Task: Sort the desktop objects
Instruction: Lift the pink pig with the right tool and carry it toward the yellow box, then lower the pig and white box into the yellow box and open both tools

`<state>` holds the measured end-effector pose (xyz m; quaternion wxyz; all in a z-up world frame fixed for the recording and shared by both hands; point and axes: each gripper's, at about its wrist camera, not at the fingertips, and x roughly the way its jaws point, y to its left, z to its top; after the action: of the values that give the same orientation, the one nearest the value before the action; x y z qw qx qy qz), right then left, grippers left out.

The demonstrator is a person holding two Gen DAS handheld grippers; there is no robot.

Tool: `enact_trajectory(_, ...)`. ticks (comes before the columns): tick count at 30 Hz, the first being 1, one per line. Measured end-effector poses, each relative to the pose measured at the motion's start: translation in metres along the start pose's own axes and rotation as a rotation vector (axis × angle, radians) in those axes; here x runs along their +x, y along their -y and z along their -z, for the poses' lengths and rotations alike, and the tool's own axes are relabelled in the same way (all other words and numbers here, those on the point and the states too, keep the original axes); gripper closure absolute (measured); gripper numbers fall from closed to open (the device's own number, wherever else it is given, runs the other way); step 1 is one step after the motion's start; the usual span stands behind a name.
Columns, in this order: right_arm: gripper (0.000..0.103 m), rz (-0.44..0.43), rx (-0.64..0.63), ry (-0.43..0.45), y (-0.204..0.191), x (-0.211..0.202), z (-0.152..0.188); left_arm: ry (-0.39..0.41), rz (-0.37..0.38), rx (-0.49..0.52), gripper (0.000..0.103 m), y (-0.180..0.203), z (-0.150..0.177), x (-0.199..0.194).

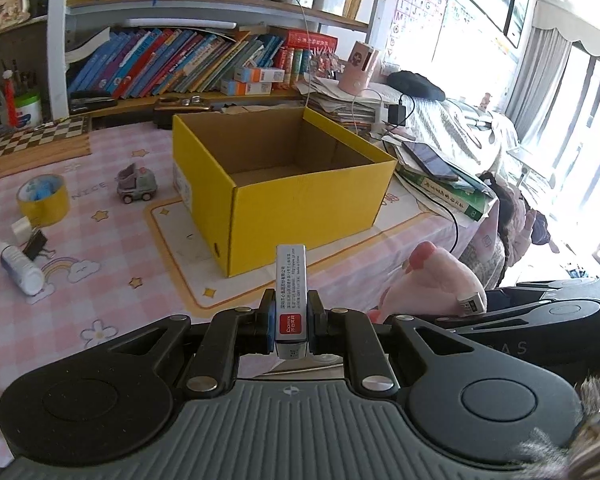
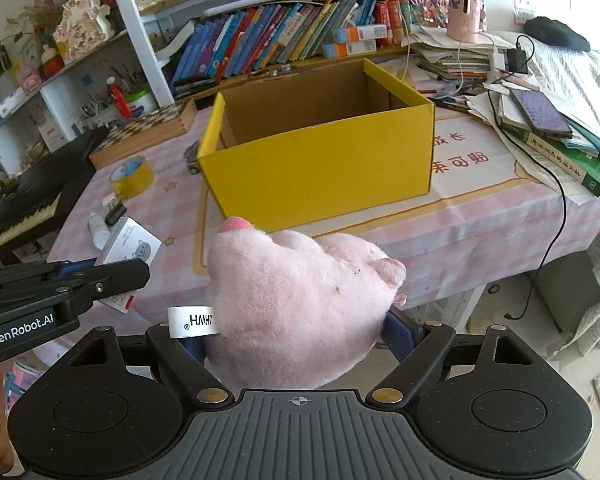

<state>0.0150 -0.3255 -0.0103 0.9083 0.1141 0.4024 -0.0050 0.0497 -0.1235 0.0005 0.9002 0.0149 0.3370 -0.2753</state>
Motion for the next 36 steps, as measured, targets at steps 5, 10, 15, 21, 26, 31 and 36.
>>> enact_trajectory(5, 0.017, -0.009, 0.009, -0.015, 0.019, 0.009, -0.011, -0.013, 0.004, 0.016, 0.09, 0.013, -0.012, 0.018)
enact_trajectory(10, 0.017, -0.028, -0.001, -0.019, 0.037, 0.016, -0.024, -0.021, 0.011, 0.028, 0.09, 0.028, -0.025, 0.038)
enact_trajectory(15, 0.017, -0.04, -0.046, 0.036, 0.049, 0.017, -0.045, 0.013, 0.005, 0.033, 0.09, 0.039, -0.044, 0.051)
enact_trajectory(21, 0.017, -0.092, -0.146, 0.139, 0.051, 0.015, -0.084, 0.09, -0.044, 0.04, 0.09, 0.047, -0.075, 0.06)
enact_trajectory(26, 0.017, -0.147, -0.238, 0.21, 0.051, 0.02, -0.119, 0.135, -0.073, 0.017, 0.09, 0.044, -0.101, 0.071)
enact_trajectory(31, 0.017, -0.183, -0.359, 0.214, 0.051, 0.045, -0.151, 0.155, -0.092, 0.009, 0.09, 0.033, -0.128, 0.093)
enact_trajectory(36, 0.017, -0.185, -0.53, 0.186, 0.047, 0.083, -0.179, 0.125, -0.102, 0.023, 0.09, 0.018, -0.151, 0.123)
